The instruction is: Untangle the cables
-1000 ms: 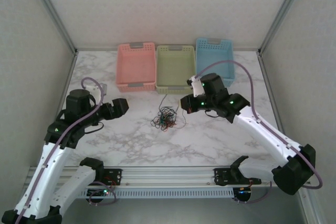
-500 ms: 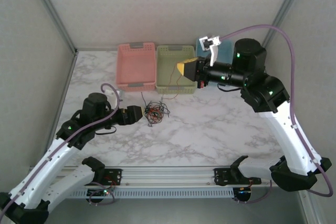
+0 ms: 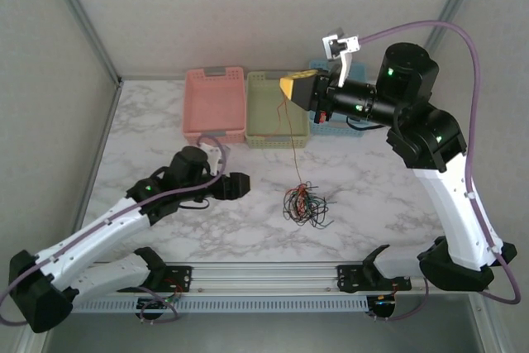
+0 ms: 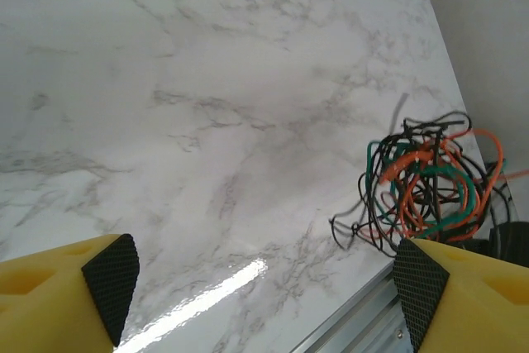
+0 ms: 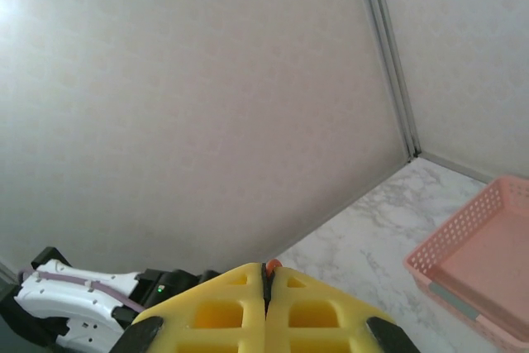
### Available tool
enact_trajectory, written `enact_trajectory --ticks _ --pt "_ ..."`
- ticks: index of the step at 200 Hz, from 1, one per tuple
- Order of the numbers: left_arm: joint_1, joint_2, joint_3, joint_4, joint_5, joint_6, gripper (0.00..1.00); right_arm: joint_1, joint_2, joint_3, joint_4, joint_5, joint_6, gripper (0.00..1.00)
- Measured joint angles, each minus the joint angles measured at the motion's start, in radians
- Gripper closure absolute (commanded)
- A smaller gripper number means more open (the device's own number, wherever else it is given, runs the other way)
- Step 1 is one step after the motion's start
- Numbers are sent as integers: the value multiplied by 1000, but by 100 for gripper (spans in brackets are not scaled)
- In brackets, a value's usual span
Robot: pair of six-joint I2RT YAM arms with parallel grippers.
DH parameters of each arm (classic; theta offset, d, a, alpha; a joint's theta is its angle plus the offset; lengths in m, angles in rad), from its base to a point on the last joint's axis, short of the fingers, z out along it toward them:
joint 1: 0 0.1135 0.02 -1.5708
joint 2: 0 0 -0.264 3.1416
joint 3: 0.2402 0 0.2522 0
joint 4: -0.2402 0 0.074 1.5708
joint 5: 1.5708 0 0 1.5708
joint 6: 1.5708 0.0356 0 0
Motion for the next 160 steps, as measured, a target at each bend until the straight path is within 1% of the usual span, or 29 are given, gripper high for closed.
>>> enact_trajectory --ticks 20,39,76,117,136,149,160 --pt "-77 51 -16 55 -18 4 18 0 -27 -84 15 22 0 100" --pt "-119 69 -60 118 -27 7 18 0 -43 -175 18 60 0 100" --pt "-124 69 -145 186 -41 7 18 0 -44 -295 14 177 10 100" --pt "-127 99 -165 241 -57 7 19 0 -45 -319 16 293 27 100" --pt "-127 148 -164 287 -57 8 20 0 -48 -325 18 318 31 100" --pt "-128 209 -159 319 -55 7 23 0 -50 -332 18 326 32 100" --pt "-133 279 -146 351 -44 7 23 0 -50 -334 18 335 34 100"
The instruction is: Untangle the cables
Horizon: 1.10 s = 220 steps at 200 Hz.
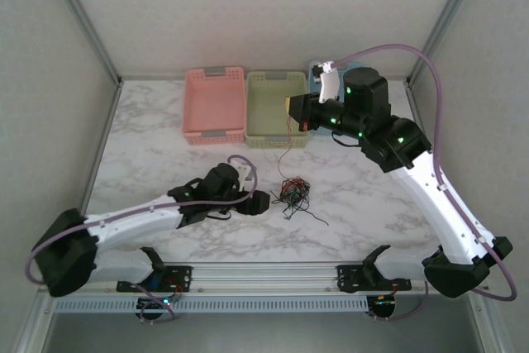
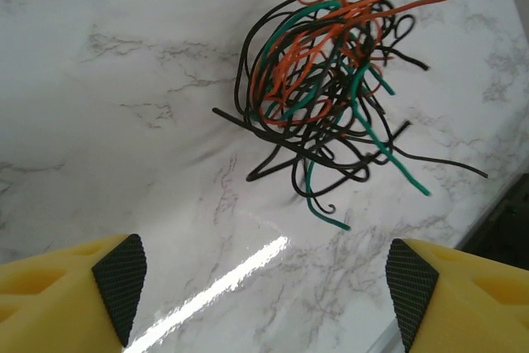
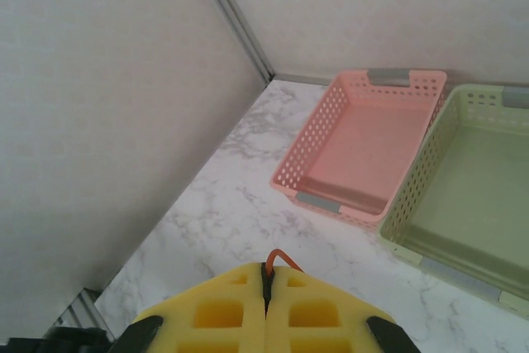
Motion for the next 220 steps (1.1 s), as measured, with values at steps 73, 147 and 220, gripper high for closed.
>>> enact_trajectory --ticks 73,147,220 --pt "-121 283 124 208 10 -19 17 0 -10 -3 0 29 -1 100" --pt "-167 413 218 277 -5 -31 17 0 -11 -9 2 35 -1 100" --pt "-167 449 290 242 -100 -54 46 0 -11 -28 1 35 0 100"
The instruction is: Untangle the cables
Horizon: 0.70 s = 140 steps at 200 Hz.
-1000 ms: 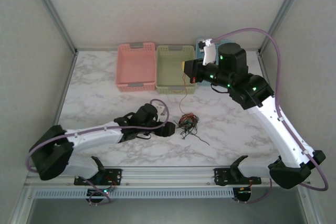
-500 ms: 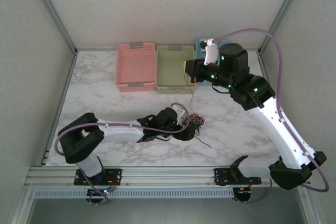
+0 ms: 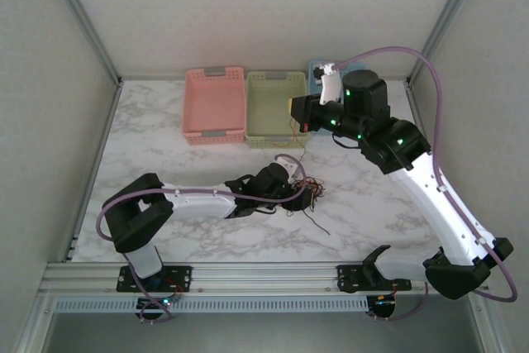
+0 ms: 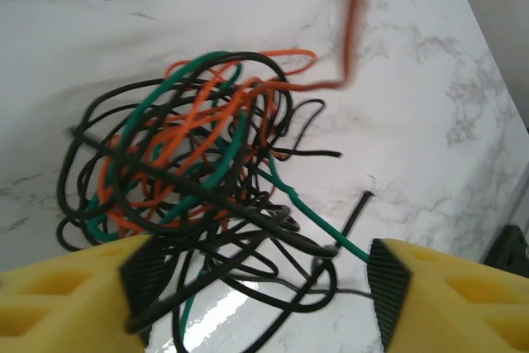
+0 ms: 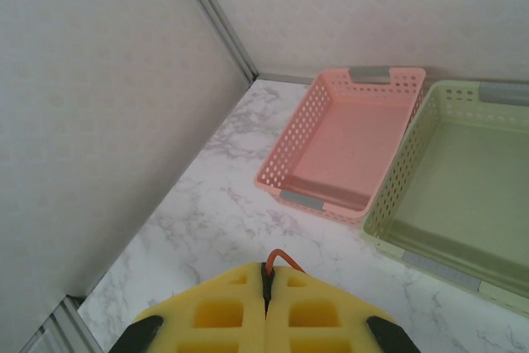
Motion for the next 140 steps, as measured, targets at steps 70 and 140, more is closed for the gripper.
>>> enact_trajectory --ticks 70,140 --pt "0 -3 1 -68 -81 21 100 0 -19 -3 -5 18 -11 100" --pt "40 -296 -98 -328 -219 27 100 -53 -37 84 -38 114 -60 100"
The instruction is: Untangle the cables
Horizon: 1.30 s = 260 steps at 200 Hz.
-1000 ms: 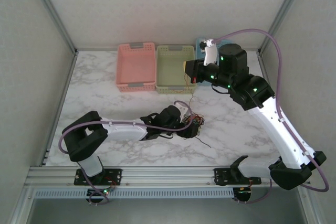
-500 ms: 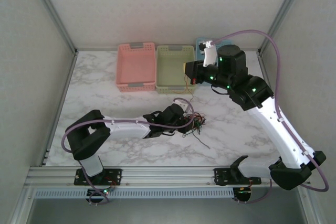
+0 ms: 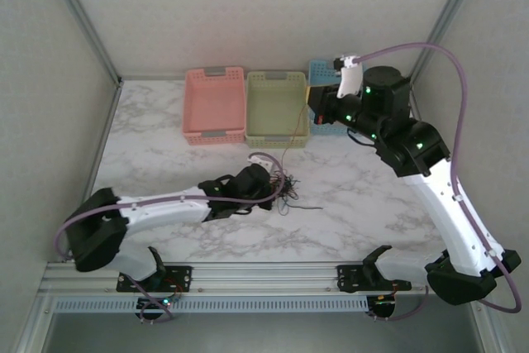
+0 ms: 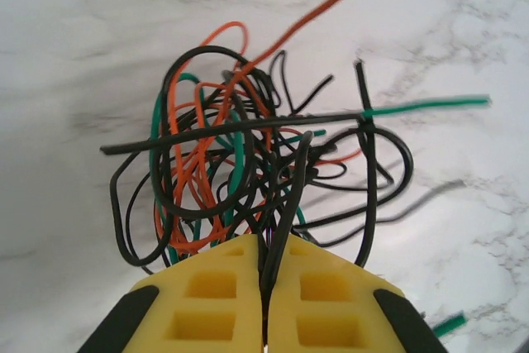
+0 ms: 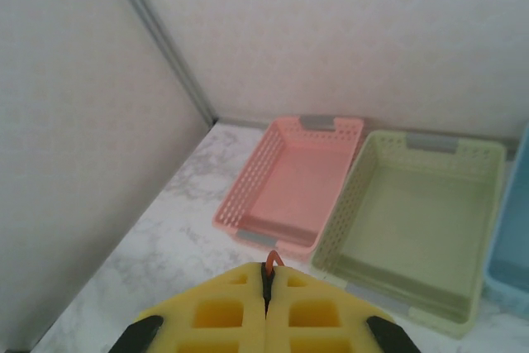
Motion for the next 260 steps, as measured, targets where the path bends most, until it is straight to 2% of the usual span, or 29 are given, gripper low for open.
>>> enact_trajectory --ticks 38,65,95,125,172,235,260 --pt "96 -253 -27 -231 -103 -24 100 -79 -8 69 -24 152 -36 100" --pt "188 -462 -27 -389 -162 -48 100 -177 -18 72 -51 283 -58 100" --pt "270 -577 4 -545 -216 -67 100 -247 -18 72 -71 427 -103 100" --pt "332 -619 54 -644 -245 -68 100 -262 -18 72 -82 530 -170 100" --pt "390 -606 116 -786 -328 -66 100 -348 -18 77 -74 703 -296 100" --pt "474 -605 244 -886 -404 -3 100 -372 -13 103 -43 787 -399 100" --pt "533 -606 255 -900 -412 35 100 -378 -18 138 -39 790 -411 100"
